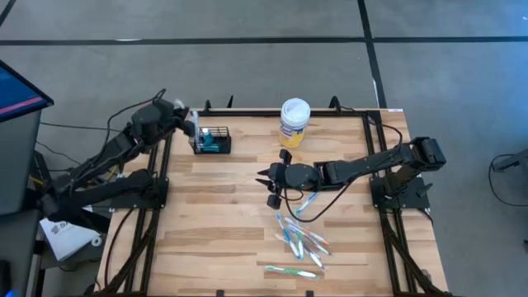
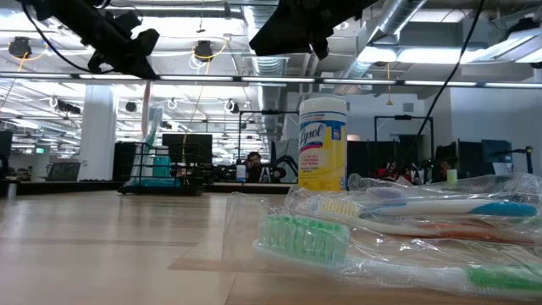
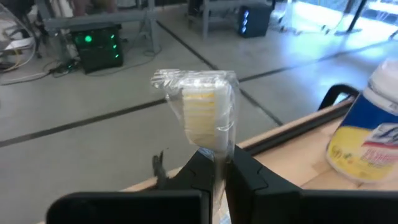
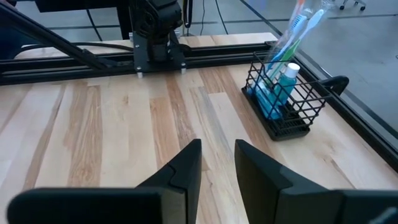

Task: Pick & Place toothbrushing station
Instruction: Put the right orange toothbrush into the mesh organizer

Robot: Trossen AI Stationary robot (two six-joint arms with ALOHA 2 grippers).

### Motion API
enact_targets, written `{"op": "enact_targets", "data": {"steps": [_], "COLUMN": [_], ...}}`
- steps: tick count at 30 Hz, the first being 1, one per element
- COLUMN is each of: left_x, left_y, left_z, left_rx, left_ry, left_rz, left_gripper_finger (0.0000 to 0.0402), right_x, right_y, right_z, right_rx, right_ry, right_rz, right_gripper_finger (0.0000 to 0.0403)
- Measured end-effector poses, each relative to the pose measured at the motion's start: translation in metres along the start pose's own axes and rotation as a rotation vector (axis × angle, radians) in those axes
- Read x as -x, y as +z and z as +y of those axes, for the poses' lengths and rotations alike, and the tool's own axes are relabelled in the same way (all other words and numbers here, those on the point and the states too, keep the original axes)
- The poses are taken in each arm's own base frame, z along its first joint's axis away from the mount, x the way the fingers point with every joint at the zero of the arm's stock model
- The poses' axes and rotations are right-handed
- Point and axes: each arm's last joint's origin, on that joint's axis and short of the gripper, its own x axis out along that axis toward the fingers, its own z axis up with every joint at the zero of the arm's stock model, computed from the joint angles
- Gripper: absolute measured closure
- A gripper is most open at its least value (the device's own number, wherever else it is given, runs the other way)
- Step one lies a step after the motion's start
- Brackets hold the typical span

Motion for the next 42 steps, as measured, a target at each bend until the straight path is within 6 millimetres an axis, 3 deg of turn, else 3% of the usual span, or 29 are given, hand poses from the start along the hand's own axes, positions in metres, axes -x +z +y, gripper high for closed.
{"op": "enact_targets", "data": {"steps": [8,16,25,37,42], "left_x": [-0.015,-0.018,-0.027,-0.031,-0.031], "left_y": [-0.026,-0.033,-0.065,-0.087,-0.087], "left_z": [0.002,0.004,0.006,0.008,0.008], "left_rx": [-0.009,0.010,0.024,0.015,0.022], "left_ry": [0.015,-0.002,0.001,0.007,0.007], "left_rz": [0.068,0.075,0.090,0.127,0.118], "left_gripper_finger": [0.0394,0.0394,0.0387,0.0384,0.0375], "right_x": [0.000,-0.001,-0.001,-0.001,-0.001], "right_y": [0.000,0.000,0.000,0.000,0.000], "right_z": [0.000,-0.002,-0.002,-0.002,-0.002], "right_rx": [0.007,0.005,0.006,0.006,0.006], "right_ry": [0.000,-0.006,-0.006,-0.006,-0.006], "right_rz": [0.001,0.001,0.002,0.002,0.001], "right_gripper_finger": [0.0316,0.0316,0.0316,0.0316,0.0316]}}
